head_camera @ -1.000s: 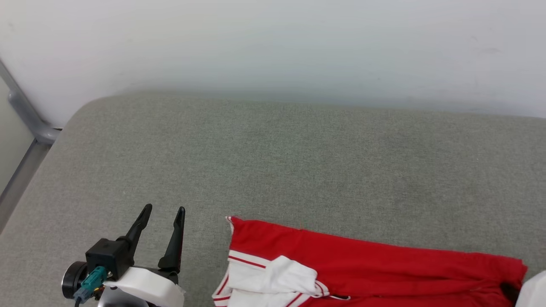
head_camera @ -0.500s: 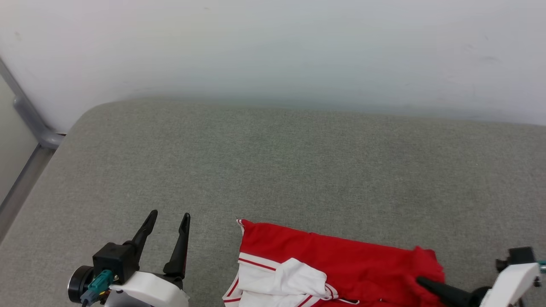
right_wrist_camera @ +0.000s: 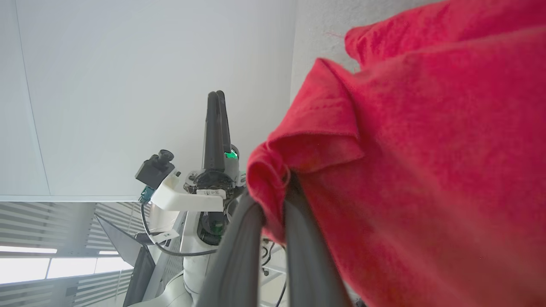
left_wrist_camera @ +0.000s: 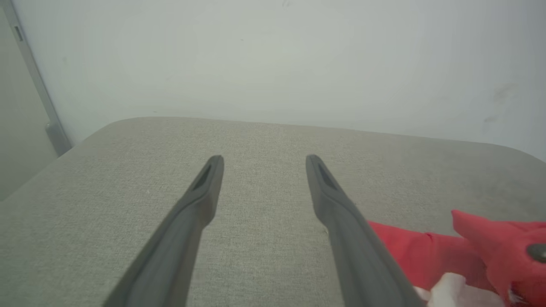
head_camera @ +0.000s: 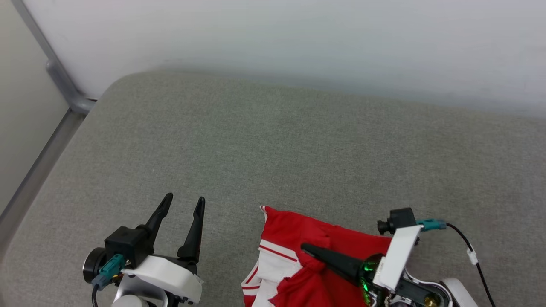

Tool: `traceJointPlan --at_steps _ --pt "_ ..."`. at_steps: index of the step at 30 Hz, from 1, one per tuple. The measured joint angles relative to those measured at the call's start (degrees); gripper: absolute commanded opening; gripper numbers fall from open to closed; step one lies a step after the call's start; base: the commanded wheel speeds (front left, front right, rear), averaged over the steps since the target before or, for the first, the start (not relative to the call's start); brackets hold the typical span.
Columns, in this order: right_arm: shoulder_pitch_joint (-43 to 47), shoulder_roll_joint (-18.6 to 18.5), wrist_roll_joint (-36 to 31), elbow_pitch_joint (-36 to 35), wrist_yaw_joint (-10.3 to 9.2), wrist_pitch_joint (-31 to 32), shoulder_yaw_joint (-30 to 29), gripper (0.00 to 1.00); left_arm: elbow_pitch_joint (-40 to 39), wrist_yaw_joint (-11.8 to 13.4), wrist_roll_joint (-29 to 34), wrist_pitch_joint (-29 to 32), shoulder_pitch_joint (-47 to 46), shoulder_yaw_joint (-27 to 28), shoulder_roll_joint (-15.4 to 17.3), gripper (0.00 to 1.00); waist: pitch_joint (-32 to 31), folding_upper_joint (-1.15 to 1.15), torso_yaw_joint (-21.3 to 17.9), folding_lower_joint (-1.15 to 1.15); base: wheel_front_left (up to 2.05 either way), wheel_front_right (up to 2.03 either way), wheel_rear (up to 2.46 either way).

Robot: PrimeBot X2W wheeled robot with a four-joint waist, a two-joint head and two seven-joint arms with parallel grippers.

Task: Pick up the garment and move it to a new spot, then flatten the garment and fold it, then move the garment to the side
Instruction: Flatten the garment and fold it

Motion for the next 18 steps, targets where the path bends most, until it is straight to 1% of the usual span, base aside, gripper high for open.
traceJointPlan --at_steps 3,6,7,8,9,14,18 --pt "-2.94 0.03 0.37 0.85 0.0 -3.57 4.23 0.0 0.15 -0.32 0.18 -0.01 -0.89 0.21 -0.46 1.0 1.57 0.0 0.99 0.0 0.0 0.0 0.0" --pt "-5.16 0.04 -2.43 3.56 0.0 -6.33 6.86 0.0 0.58 -0.9 0.48 -0.02 -1.75 0.65 -1.0 1.0 3.15 0.0 1.83 0.0 0.0 0.0 0.0" --pt "-5.67 0.07 -3.26 4.26 0.0 -7.48 7.36 0.14 0.77 -1.03 0.52 -0.02 -2.02 0.76 -1.32 1.0 3.65 0.0 2.09 0.0 0.0 0.0 0.0" --pt "-6.21 0.03 -3.63 5.1 0.0 -8.43 7.79 0.51 0.92 -1.23 0.64 -0.03 -2.26 0.9 -1.67 1.0 4.09 0.0 2.34 0.0 0.0 0.0 0.0" --pt "-6.59 0.0 -3.85 5.67 0.0 -8.83 8.34 1.0 0.98 -1.4 0.9 -0.03 -2.45 1.03 -1.96 1.0 4.47 0.0 2.56 0.0 0.0 0.0 0.0" --pt "-7.78 -0.01 -6.17 6.1 0.0 -11.98 10.29 1.0 1.43 -2.15 1.77 -0.11 -2.61 2.21 -3.11 1.0 5.55 0.0 2.86 0.0 0.0 0.0 0.0" --pt "-8.52 -0.78 -10.26 2.89 0.0 -16.3 11.98 1.0 2.01 -2.9 2.53 -0.13 -2.6 3.0 -3.68 1.0 5.19 0.0 2.02 0.0 0.0 0.0 0.0"
